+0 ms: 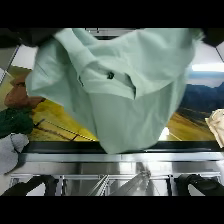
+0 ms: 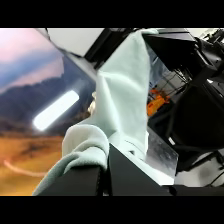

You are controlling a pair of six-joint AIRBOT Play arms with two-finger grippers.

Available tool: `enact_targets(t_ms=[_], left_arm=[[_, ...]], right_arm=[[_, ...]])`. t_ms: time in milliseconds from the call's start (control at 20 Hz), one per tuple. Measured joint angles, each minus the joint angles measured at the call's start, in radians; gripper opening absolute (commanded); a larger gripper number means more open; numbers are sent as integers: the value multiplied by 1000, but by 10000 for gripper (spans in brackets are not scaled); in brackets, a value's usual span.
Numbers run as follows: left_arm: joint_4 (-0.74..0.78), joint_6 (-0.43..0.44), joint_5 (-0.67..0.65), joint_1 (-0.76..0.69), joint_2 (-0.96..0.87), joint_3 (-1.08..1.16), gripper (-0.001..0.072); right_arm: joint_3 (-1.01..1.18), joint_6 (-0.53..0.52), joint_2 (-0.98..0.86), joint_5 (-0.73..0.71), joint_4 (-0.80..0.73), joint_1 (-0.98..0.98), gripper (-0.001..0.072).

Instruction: Fold the shirts.

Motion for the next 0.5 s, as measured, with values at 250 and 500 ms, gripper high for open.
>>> enact_targets(t_ms=[250,500], left_arm=[[75,23,41,46,-74,-282,293],[93,79,60,208,-266,-382,338]], right_arm=[[0,17,-314,37,3,30,267],[0,87,-541,37,28,-2,339]])
